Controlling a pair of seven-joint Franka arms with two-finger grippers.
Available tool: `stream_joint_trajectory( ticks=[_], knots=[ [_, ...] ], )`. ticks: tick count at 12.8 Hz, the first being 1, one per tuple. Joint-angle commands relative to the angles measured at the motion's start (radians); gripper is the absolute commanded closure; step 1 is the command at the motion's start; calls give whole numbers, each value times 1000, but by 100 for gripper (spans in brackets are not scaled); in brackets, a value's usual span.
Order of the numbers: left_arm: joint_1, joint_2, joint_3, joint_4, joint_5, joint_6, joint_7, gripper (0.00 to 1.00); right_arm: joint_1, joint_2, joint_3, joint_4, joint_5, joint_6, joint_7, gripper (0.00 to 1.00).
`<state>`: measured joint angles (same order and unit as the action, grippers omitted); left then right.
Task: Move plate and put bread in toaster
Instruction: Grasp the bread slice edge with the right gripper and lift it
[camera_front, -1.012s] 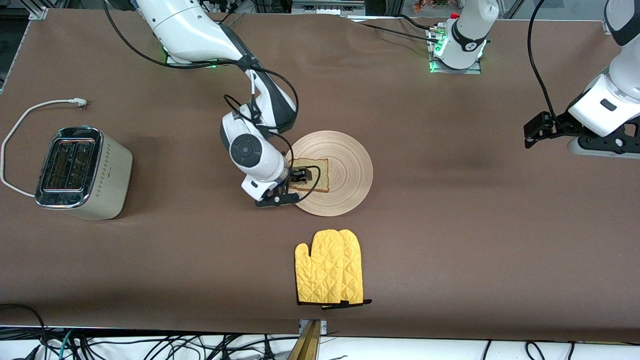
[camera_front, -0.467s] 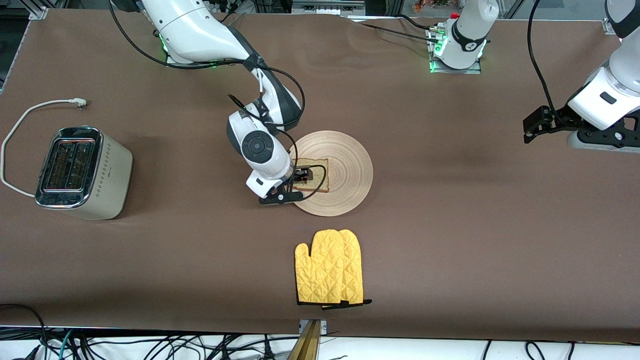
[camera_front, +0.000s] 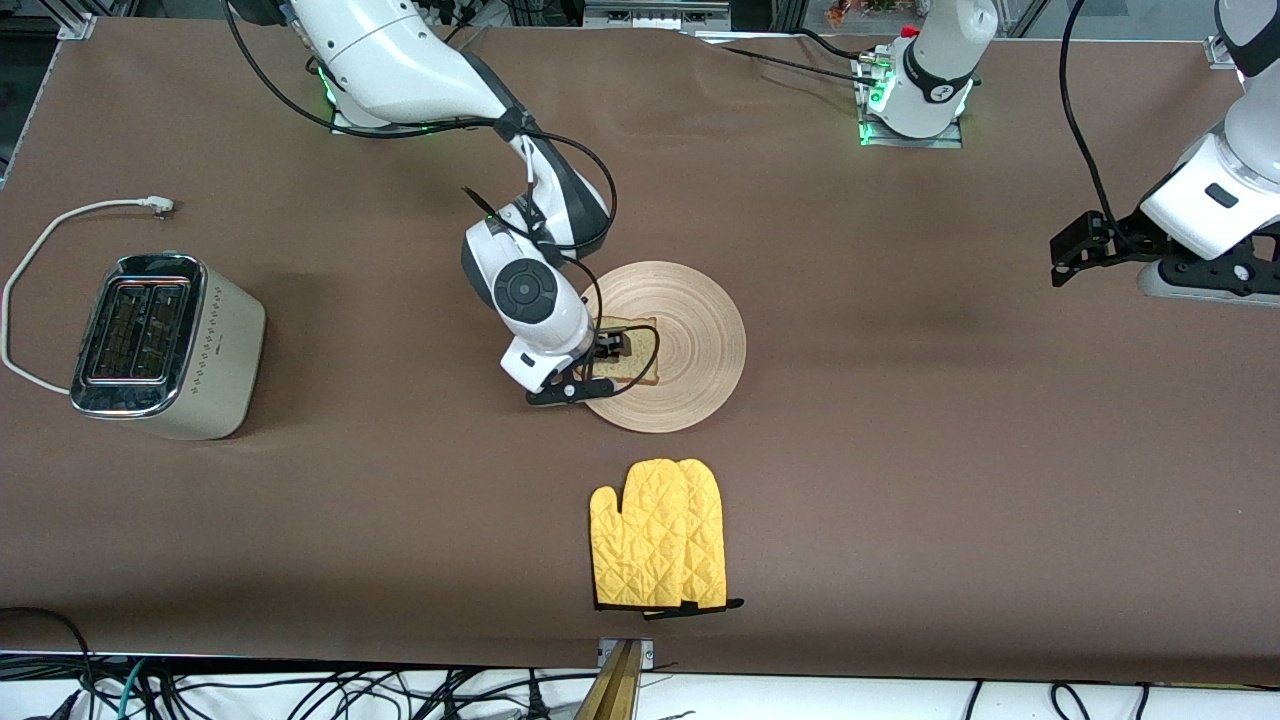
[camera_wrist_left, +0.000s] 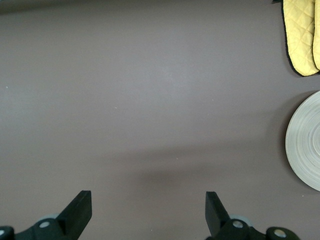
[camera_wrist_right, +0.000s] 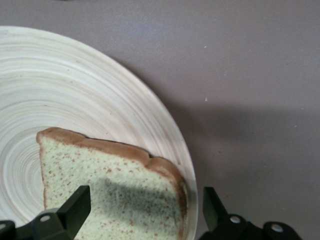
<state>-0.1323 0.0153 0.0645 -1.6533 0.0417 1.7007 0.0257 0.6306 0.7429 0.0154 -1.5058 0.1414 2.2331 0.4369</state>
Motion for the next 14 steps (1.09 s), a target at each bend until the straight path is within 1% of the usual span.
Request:
stream_joint_trajectory(
  ticks=[1,4,5,6,8,10,12,14],
  knots=[
    [3,2,0,20,-19,-19,26,0,14,12,-9,12,-14,10,22,1],
    [5,2,0,20,-19,-21,26,0,20,18,-9,12,-14,11,23,1],
    [5,2,0,20,-19,-21,26,0,21,19,-9,13,-16,11,23,6],
    [5,2,0,20,-19,-21,26,0,20,18,-9,13,-23,11,23,13],
    [5,2,0,20,-19,-21,26,0,20,18,-9,13,-25,10,22,34],
    [5,2,0,20,-19,-21,26,0,20,18,-9,13,-23,10,19,60],
    [5,2,0,20,-19,-21,26,0,20,18,-9,15,-25,10,16,82],
    [5,2,0,20,-19,-21,26,0,21,18,-9,15,-25,10,16,89]
  ],
)
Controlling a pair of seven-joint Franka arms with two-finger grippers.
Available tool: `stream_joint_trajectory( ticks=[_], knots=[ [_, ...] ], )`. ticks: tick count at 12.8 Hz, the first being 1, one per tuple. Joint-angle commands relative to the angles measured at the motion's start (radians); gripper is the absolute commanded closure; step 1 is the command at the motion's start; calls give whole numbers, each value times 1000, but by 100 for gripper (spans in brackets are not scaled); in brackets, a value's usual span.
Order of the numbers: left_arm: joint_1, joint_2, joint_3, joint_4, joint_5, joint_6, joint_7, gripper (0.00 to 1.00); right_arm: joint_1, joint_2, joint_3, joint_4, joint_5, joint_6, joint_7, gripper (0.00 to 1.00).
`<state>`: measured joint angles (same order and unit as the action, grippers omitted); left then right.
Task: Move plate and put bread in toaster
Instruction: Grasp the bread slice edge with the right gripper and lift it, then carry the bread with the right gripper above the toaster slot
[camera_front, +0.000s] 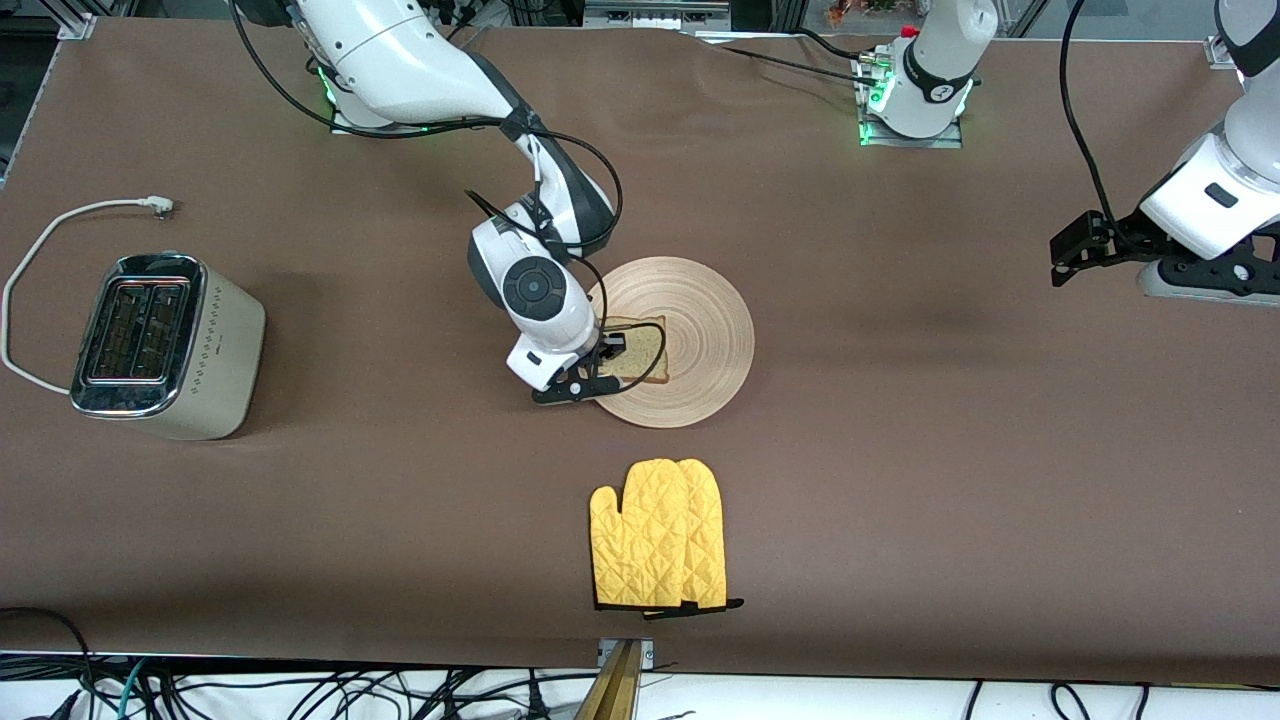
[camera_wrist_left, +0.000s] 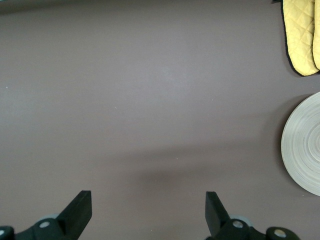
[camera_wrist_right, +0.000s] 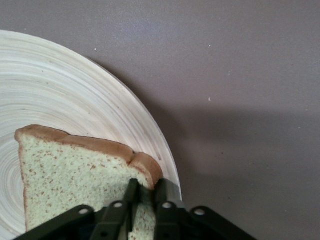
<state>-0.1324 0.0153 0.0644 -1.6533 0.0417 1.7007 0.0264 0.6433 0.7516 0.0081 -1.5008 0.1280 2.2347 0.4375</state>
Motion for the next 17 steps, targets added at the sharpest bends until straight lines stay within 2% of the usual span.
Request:
stream_joint_trajectory(
  ticks=[1,2,8,9,11,14,15,17],
  knots=[
    [5,2,0,20,-19,-21,26,0,7,8,-2,10,-11,6,15,93],
    [5,2,0,20,-19,-21,26,0,9,6,-2,10,-11,6,15,100],
    [5,2,0,20,-19,-21,26,0,4,-41,-10,14,-21,-42,7,100],
    [5,2,0,20,-19,-21,26,0,4,-63,-25,16,-19,-97,3,100],
    [5,2,2,20,-19,-21,26,0,4,-92,-36,107,-46,-253,0,100],
    [5,2,2,20,-19,-21,26,0,3,-120,-59,246,-178,-540,-31,100],
    [5,2,2,20,-19,-21,26,0,3,-136,-80,270,-194,-614,-69,100],
    [5,2,0,20,-19,-21,24,0,4,-188,-175,275,-238,-714,-181,100]
  ],
)
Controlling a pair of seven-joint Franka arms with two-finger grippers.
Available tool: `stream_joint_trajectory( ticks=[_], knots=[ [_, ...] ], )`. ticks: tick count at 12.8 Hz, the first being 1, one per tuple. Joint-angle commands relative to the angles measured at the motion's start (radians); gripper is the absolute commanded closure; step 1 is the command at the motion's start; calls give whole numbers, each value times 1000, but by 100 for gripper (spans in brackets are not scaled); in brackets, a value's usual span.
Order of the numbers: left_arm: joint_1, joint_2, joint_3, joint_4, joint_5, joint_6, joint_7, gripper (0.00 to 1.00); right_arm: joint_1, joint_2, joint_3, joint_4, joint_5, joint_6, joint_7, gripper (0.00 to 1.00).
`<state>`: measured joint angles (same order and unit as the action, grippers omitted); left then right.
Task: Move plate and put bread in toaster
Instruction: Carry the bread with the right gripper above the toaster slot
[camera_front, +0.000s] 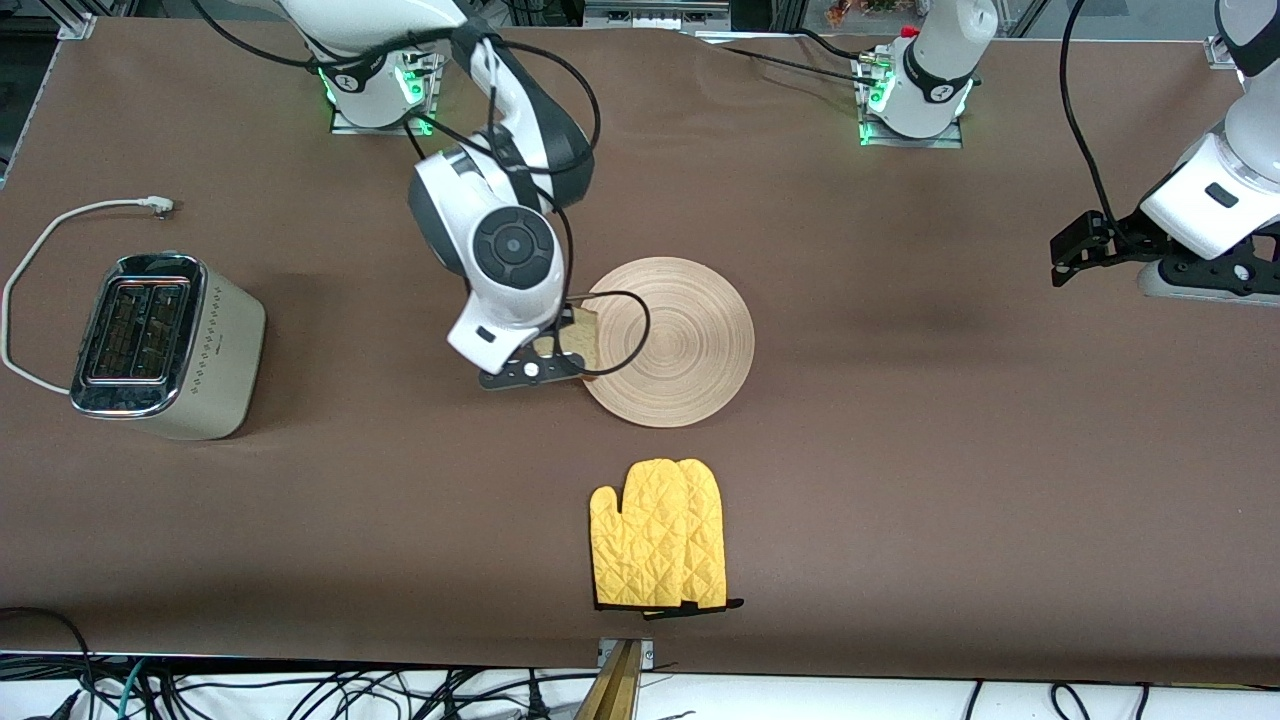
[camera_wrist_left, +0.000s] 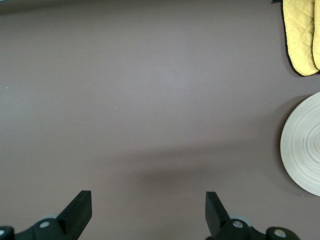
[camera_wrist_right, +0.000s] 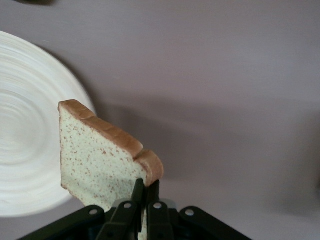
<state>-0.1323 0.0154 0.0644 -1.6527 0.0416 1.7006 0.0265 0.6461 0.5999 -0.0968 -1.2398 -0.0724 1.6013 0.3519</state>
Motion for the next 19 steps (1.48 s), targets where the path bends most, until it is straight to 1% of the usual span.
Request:
stream_joint_trajectory(
  ticks=[1,2,3,4,7,8,9,10,11,13,15,17,19],
  knots=[
    [5,1,2,19,-19,-21,24,0,1,-61,-117,14,-85,-125,-163,100],
    [5,1,2,19,-19,-21,24,0,1,-75,-173,11,-139,-173,-229,100],
    [5,1,2,19,-19,-21,24,0,1,-77,-235,11,-171,-229,-273,100],
    [5,3,2,19,-19,-21,24,0,1,-77,-298,11,-185,-269,-306,100],
    [5,1,2,19,-19,-21,24,0,-6,-68,-463,-12,-236,-279,-317,100],
    [5,1,2,19,-19,-21,24,0,-22,-62,-498,-24,-247,-274,-341,100],
    [5,1,2,19,-19,-21,24,0,-45,-58,-509,-26,-288,-273,-367,100],
    [5,1,2,19,-19,-21,26,0,-69,-45,-509,-27,-350,-268,-372,100],
    [5,1,2,19,-19,-21,24,0,-95,-32,-511,-29,-383,-256,-372,100],
    [5,1,2,19,-19,-21,24,0,-157,-9,-511,-44,-389,-227,-373,100],
    [5,1,2,19,-19,-21,26,0,-192,-3,-509,-81,-420,-149,-404,100],
    [5,3,2,19,-19,-21,24,0,-195,20,-511,-104,-428,-100,-435,100],
    [5,1,2,19,-19,-21,24,0,-201,26,-509,-102,-434,-96,-452,100]
  ],
)
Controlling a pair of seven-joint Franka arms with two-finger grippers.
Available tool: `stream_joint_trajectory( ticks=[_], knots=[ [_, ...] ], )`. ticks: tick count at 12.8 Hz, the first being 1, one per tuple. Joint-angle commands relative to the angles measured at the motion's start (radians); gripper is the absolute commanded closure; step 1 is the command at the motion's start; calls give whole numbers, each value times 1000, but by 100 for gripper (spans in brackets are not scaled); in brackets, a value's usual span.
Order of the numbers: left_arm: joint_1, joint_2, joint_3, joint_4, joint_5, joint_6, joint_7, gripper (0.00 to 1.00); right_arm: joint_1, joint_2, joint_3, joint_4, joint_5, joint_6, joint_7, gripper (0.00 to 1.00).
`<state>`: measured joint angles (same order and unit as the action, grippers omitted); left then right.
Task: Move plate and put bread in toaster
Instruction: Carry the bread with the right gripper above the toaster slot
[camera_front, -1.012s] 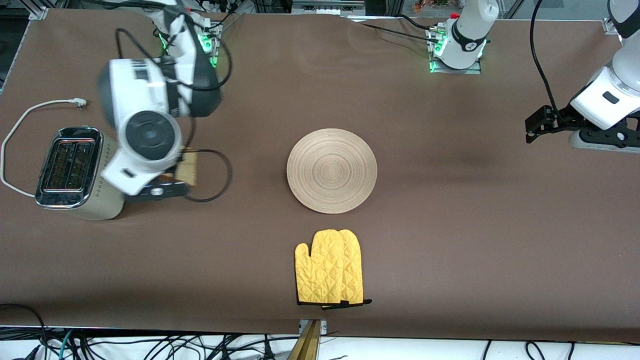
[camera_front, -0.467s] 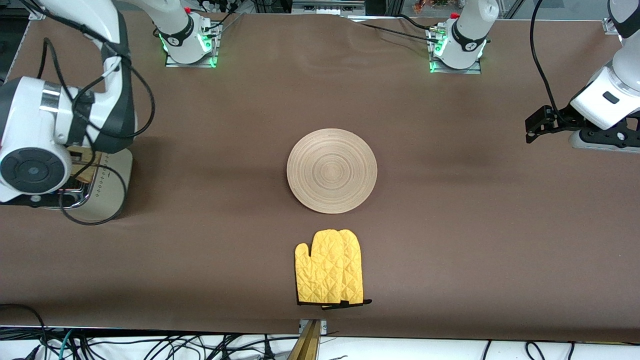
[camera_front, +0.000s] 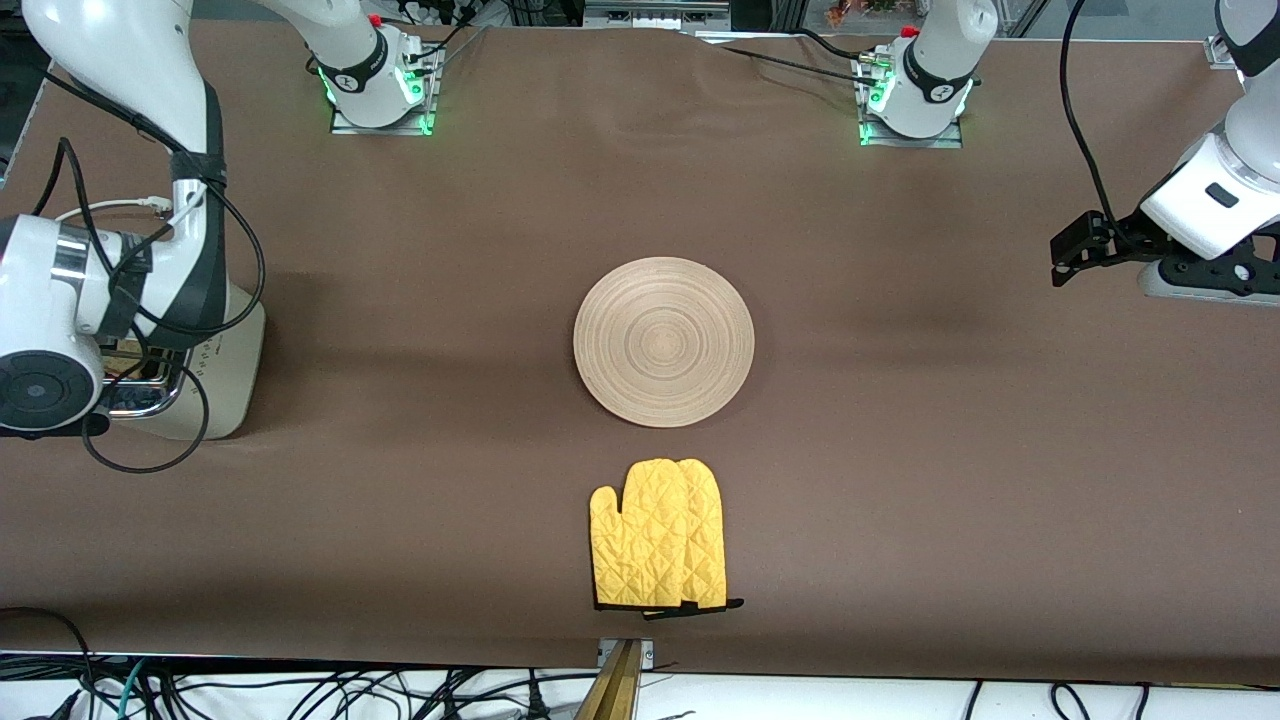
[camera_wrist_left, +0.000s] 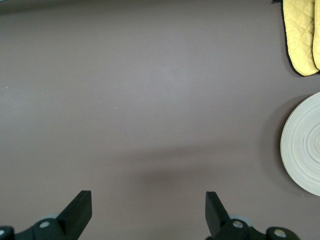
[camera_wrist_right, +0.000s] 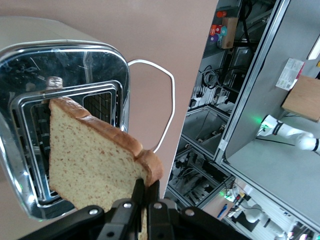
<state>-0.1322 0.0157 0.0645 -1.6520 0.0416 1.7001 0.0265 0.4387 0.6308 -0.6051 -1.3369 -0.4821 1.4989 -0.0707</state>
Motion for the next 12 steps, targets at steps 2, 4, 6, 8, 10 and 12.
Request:
stream_joint_trajectory(
  ticks=[2,4,6,8,10,12],
  knots=[
    [5,1,0,18,-19,-20,24,0,11,4,2,-7,-10,4,-29,100],
    [5,1,1,20,-19,-20,26,0,18,4,5,-13,-10,-9,-40,100],
    [6,3,1,20,-19,-20,26,0,21,-5,4,-19,-10,-37,-137,100],
    [6,4,3,20,-17,-19,27,0,21,-9,2,-21,-18,-58,-162,100],
    [6,7,6,21,-17,-19,27,0,21,-9,2,-31,-21,-62,-182,100],
    [6,9,6,21,-17,-19,27,0,32,-13,4,-33,-21,-84,-216,100]
  ],
)
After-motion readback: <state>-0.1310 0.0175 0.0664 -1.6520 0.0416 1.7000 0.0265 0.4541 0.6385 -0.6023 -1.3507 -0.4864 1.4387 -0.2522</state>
